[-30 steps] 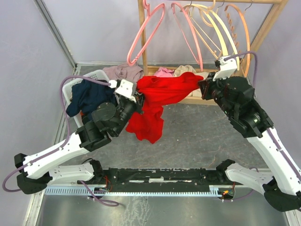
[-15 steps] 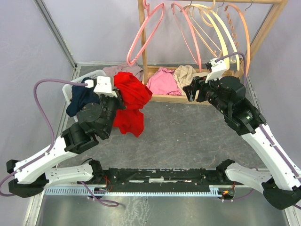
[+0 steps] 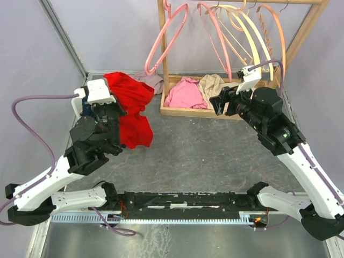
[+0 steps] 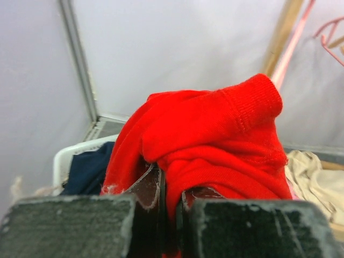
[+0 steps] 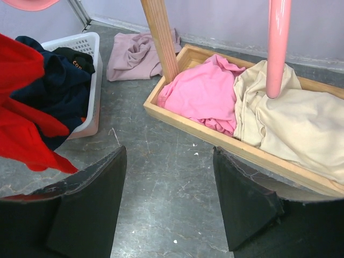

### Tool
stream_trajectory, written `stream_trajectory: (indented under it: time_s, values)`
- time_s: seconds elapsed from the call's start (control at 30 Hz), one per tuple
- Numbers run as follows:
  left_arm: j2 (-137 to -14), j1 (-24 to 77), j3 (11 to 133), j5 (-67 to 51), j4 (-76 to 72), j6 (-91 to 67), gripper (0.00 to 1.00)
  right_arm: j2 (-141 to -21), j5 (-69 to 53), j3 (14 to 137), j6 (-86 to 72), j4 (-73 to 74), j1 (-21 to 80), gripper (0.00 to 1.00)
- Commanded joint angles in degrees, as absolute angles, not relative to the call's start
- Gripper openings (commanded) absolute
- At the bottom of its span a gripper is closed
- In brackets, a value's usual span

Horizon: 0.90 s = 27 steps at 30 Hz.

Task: Remove the t-shirt from the hanger
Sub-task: Place the T-shirt in the bin.

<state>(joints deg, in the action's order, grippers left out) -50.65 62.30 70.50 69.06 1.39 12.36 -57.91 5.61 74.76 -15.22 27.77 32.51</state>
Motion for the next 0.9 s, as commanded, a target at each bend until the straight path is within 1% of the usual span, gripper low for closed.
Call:
stream_trajectory:
  time_s: [0.0, 0.1, 0.17, 0.27, 0.37, 0.6, 0.7, 0.77, 0.87]
  values:
    - [-51.64, 60.97, 72.72, 74.62, -12.57, 25.86, 0.03, -56.67, 6.18, 74.91, -14.32, 24.53, 32.34, 0.73]
    - [-53.84, 58.47, 76.4, 74.02, -7.01, 22.6, 0.03, -56.8, 5.74, 74.92, -14.33, 24.44, 32.33, 0.73]
    - [-55.89, 54.66, 79.67, 72.25, -1.03, 18.77, 0.03, -56.87, 5.51, 74.81, -14.33, 24.36, 32.38, 0.73]
    - [-59.75, 45.41, 86.16, 65.49, 12.53, 9.26, 0.03, -56.8, 5.37, 74.77, -14.2, 24.29, 32.35, 0.73]
    - [-63.32, 36.05, 90.12, 58.02, 18.48, 3.55, 0.03, -56.37, 5.77, 74.57, -13.94, 24.33, 32.4, 0.73]
    - [-67.44, 24.65, 93.2, 52.62, 17.37, 2.06, 0.03, -55.9, 6.28, 74.29, -13.4, 24.87, 32.35, 0.73]
    - [-69.86, 18.25, 93.03, 47.59, 19.56, -1.29, 0.03, -55.99, 6.48, 73.99, -13.19, 24.79, 32.34, 0.73]
    - [-71.17, 14.51, 91.37, 44.09, 20.87, -4.15, 0.03, -55.83, 6.95, 73.7, -12.9, 24.66, 32.31, 0.73]
    - [-70.9, 11.23, 85.23, 42.14, 18.1, -6.64, 0.03, -55.55, 7.58, 73.24, -12.5, 24.44, 32.31, 0.73]
